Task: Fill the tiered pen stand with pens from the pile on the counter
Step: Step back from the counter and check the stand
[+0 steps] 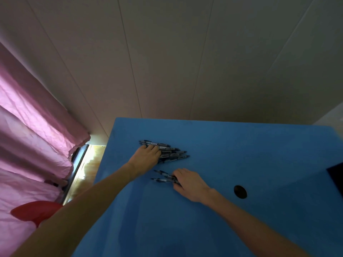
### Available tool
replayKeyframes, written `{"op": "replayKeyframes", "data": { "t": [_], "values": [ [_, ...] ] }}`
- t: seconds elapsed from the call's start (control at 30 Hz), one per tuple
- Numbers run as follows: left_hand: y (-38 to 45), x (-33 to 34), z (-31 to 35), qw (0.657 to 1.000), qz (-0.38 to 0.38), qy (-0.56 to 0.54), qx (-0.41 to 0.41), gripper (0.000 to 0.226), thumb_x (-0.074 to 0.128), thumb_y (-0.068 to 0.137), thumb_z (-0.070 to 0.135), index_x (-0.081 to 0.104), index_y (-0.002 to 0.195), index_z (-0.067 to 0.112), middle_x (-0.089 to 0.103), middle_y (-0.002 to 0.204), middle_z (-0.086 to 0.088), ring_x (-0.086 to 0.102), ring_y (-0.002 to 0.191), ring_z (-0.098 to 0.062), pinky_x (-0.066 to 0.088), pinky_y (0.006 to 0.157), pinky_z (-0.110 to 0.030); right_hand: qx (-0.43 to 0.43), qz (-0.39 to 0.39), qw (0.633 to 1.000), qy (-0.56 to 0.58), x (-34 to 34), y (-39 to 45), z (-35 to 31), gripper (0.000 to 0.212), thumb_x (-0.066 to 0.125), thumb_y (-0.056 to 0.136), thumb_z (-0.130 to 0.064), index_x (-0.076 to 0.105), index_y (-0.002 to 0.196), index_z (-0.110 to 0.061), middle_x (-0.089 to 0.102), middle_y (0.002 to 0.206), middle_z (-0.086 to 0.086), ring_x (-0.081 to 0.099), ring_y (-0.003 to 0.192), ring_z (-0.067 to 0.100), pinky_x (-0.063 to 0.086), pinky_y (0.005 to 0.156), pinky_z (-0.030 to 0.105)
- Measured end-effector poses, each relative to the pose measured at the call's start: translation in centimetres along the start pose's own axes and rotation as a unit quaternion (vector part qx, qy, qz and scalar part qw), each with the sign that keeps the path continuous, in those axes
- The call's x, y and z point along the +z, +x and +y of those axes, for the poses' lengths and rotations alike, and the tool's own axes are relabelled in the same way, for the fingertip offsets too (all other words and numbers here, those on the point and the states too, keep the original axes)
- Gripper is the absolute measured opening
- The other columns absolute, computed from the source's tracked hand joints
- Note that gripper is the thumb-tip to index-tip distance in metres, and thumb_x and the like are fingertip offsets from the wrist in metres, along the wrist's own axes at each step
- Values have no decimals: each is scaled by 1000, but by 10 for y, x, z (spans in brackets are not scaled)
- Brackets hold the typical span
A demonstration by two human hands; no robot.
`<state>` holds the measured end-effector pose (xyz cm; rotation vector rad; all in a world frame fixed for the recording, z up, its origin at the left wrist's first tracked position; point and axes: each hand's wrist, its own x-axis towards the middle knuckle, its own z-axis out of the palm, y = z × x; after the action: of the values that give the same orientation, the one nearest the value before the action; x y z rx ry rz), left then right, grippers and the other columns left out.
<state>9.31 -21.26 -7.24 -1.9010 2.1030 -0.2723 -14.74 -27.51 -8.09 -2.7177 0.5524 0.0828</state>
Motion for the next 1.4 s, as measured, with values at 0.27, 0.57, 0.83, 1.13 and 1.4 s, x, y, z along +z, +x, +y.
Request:
{"op": "replayKeyframes", "data": {
  "t": [0.27, 0.57, 0.83, 1.13, 1.4],
  "values": [
    [-12, -10, -13, 994, 42, -85, -50, 37, 80, 77, 7, 60, 107, 17, 59, 105, 1, 60, 88, -20, 49, 67, -30, 15, 1, 1000, 18, -3, -18, 11, 25, 44, 103, -38, 54, 119, -21, 58, 108, -4, 54, 95, 13, 49, 84, 33],
    [-91, 14, -30, 964, 155, -192, -101, 22, 44, 104, 30, 62, 107, 17, 63, 100, 2, 65, 82, -22, 49, 54, -34, 78, 63, 995, 23, 6, -63, 28, 23, 47, 104, -36, 57, 119, -22, 56, 107, -8, 50, 92, 9, 41, 74, 23],
    [-136, 32, 0, 977, 143, -157, 28, 19, 59, 93, 17, 55, 111, 20, 58, 104, 3, 64, 81, -19, 54, 62, -30, 124, 128, 983, -31, 19, -73, 26, 29, 48, 104, -40, 58, 120, -19, 50, 106, -5, 50, 86, 12, 46, 68, 27],
    [-139, 33, 19, 984, 106, -139, 28, 53, 91, 71, 18, 70, 120, 23, 66, 125, 3, 66, 102, -17, 58, 74, -28, 148, 142, 972, -116, 29, -97, 27, 48, 32, 105, -37, 64, 130, -12, 57, 123, 0, 57, 99, 20, 53, 83, 37],
    [-125, 23, 43, 980, 70, -185, -7, 41, 50, 101, 30, 58, 140, 20, 49, 151, -3, 55, 127, -22, 49, 105, -38, 162, 97, 980, -69, 15, -74, 7, 41, 55, 95, -44, 59, 126, -18, 55, 116, -1, 53, 102, 20, 47, 87, 34]
  ]
}}
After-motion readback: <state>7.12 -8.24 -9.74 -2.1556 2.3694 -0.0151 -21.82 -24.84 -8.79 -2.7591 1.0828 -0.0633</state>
